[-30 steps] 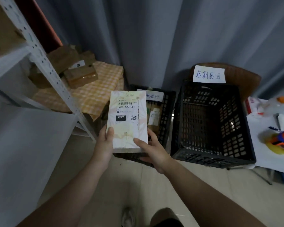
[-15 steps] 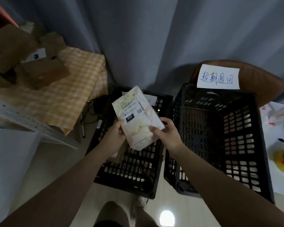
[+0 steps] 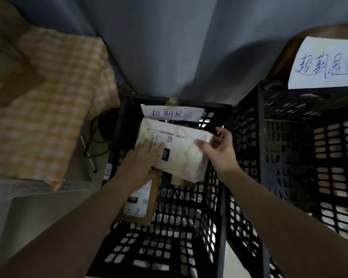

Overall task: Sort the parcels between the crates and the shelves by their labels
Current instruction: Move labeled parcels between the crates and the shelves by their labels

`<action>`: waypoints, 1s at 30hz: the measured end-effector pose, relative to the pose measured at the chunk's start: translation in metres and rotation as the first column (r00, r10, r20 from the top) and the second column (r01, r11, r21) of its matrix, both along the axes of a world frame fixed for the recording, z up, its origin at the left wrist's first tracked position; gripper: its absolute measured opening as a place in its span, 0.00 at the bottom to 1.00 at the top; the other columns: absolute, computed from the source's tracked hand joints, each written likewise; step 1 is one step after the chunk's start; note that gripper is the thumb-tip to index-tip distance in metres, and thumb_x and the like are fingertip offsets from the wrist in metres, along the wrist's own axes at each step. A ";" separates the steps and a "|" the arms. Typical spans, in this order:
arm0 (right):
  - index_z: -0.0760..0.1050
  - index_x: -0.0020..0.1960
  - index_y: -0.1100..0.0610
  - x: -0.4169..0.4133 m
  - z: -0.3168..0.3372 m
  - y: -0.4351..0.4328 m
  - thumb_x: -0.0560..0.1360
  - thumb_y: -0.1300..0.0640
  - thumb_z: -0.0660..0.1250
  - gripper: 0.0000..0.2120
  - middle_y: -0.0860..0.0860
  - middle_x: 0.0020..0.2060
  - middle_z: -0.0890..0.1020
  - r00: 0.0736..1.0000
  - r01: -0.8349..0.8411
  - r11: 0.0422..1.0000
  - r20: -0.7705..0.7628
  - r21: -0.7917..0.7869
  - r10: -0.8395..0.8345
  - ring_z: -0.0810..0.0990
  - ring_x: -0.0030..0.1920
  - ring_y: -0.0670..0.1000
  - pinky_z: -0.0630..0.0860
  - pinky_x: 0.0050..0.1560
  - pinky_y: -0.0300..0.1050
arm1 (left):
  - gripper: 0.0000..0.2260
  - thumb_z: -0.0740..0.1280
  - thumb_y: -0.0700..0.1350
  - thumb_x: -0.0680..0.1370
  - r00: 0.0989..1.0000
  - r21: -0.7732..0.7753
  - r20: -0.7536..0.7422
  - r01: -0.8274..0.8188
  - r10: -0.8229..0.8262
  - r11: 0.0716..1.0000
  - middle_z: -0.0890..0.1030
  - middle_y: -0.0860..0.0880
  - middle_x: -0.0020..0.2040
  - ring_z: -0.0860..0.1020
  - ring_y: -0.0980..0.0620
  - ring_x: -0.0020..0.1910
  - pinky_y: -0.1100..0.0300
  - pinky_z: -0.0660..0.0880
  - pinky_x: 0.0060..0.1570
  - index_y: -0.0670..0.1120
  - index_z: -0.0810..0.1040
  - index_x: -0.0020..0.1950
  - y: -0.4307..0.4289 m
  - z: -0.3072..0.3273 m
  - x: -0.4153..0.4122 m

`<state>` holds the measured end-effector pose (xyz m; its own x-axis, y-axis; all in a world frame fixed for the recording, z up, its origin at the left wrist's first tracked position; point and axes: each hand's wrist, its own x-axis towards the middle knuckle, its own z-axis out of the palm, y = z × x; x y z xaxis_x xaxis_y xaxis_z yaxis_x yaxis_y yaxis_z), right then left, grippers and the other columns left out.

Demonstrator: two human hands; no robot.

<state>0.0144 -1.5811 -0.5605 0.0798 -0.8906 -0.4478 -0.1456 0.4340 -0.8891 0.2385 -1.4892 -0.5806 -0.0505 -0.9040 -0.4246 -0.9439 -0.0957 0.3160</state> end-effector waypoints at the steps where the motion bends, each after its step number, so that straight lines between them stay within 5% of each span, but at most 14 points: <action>1: 0.63 0.68 0.48 0.004 -0.008 -0.002 0.69 0.55 0.76 0.33 0.46 0.56 0.74 0.998 0.060 0.998 0.034 -0.006 -0.059 0.77 0.53 0.43 0.76 0.38 0.29 | 0.42 0.68 0.56 0.75 1.000 0.005 0.010 -0.005 0.005 1.000 0.43 0.41 0.78 0.45 0.41 0.76 0.41 0.51 0.73 0.58 0.39 0.76 -0.003 -0.007 0.003; 4: 0.61 0.70 0.47 0.016 -0.032 -0.008 0.72 0.54 0.74 0.32 0.45 0.59 0.75 0.980 0.152 0.988 0.122 0.031 -0.154 0.77 0.57 0.43 0.78 0.46 0.35 | 0.44 0.67 0.58 0.75 0.993 -0.014 0.014 -0.119 0.119 0.993 0.41 0.39 0.77 0.42 0.38 0.76 0.37 0.55 0.70 0.58 0.35 0.75 -0.010 -0.026 0.006; 7: 0.61 0.70 0.47 0.028 -0.052 -0.016 0.74 0.53 0.71 0.29 0.42 0.59 0.75 0.972 0.162 0.986 0.164 0.042 -0.166 0.78 0.57 0.40 0.78 0.48 0.36 | 0.43 0.70 0.54 0.73 0.945 -0.077 -0.103 -0.320 0.311 0.944 0.42 0.37 0.76 0.44 0.36 0.75 0.37 0.56 0.69 0.59 0.42 0.77 -0.020 -0.038 0.005; 10: 0.63 0.68 0.49 0.039 -0.070 -0.024 0.76 0.51 0.68 0.23 0.47 0.63 0.75 0.980 0.143 0.989 0.138 0.029 -0.146 0.77 0.59 0.42 0.78 0.53 0.37 | 0.41 0.71 0.53 0.73 0.961 -0.165 -0.037 -0.275 0.273 0.947 0.48 0.37 0.76 0.49 0.35 0.74 0.38 0.56 0.69 0.56 0.47 0.78 -0.033 -0.055 0.003; 14: 0.69 0.64 0.54 0.054 -0.088 -0.041 0.78 0.47 0.65 0.18 0.49 0.57 0.79 0.986 0.113 0.993 -0.124 0.037 -0.108 0.79 0.52 0.45 0.73 0.37 0.31 | 0.36 0.65 0.54 0.77 0.966 -0.112 0.220 -0.116 0.139 0.987 0.53 0.40 0.76 0.54 0.37 0.74 0.39 0.57 0.70 0.56 0.46 0.78 -0.045 -0.087 0.005; 16: 0.65 0.70 0.53 0.058 -0.098 -0.043 0.78 0.51 0.66 0.23 0.48 0.59 0.75 0.977 -0.062 0.989 -0.193 0.137 0.088 0.78 0.53 0.49 0.72 0.35 0.31 | 0.31 0.62 0.51 0.79 0.966 -0.084 0.230 -0.101 0.118 0.991 0.54 0.40 0.76 0.57 0.38 0.73 0.41 0.60 0.69 0.55 0.50 0.77 -0.047 -0.098 0.008; 18: 0.51 0.76 0.46 0.060 -0.108 -0.038 0.74 0.59 0.71 0.40 0.46 0.64 0.68 0.957 -0.210 0.942 -0.140 0.260 0.252 0.76 0.57 0.52 0.77 0.37 0.37 | 0.29 0.61 0.49 0.78 0.967 -0.103 0.235 -0.075 0.098 0.992 0.56 0.40 0.75 0.58 0.38 0.71 0.42 0.63 0.67 0.55 0.52 0.76 -0.048 -0.103 0.012; 21: 0.39 0.77 0.42 0.060 -0.118 -0.034 0.70 0.66 0.73 0.53 0.50 0.68 0.65 0.924 -0.260 0.921 -0.203 0.290 0.325 0.72 0.63 0.55 0.80 0.49 0.45 | 0.30 0.64 0.51 0.77 0.970 -0.126 0.241 -0.011 0.041 0.992 0.59 0.40 0.74 0.60 0.39 0.70 0.44 0.65 0.65 0.53 0.54 0.76 -0.047 -0.105 0.019; 25: 0.52 0.75 0.42 0.055 -0.125 -0.032 0.69 0.62 0.74 0.44 0.39 0.50 0.71 0.905 -0.222 0.960 -0.330 0.169 0.267 0.74 0.45 0.39 0.70 0.32 0.25 | 0.31 0.66 0.47 0.77 0.982 -0.135 0.190 0.015 0.011 0.991 0.61 0.44 0.74 0.61 0.43 0.70 0.47 0.66 0.65 0.52 0.56 0.76 -0.044 -0.100 0.024; 28: 0.56 0.74 0.45 0.050 -0.122 -0.026 0.72 0.58 0.72 0.38 0.39 0.52 0.72 0.791 -0.396 0.913 -0.469 0.096 0.392 0.73 0.47 0.37 0.67 0.40 0.22 | 0.30 0.64 0.42 0.78 0.979 -0.132 0.203 0.022 0.006 0.991 0.60 0.45 0.74 0.60 0.44 0.71 0.49 0.66 0.65 0.53 0.54 0.77 -0.044 -0.098 0.023; 30: 0.66 0.66 0.60 0.056 -0.106 -0.025 0.74 0.63 0.70 0.24 0.49 0.50 0.74 0.720 -0.444 0.877 -0.510 0.183 0.471 0.76 0.50 0.47 0.73 0.52 0.31 | 0.30 0.63 0.42 0.78 0.980 -0.113 0.199 0.017 0.006 0.994 0.59 0.44 0.74 0.59 0.44 0.71 0.49 0.66 0.66 0.52 0.53 0.77 -0.046 -0.093 0.022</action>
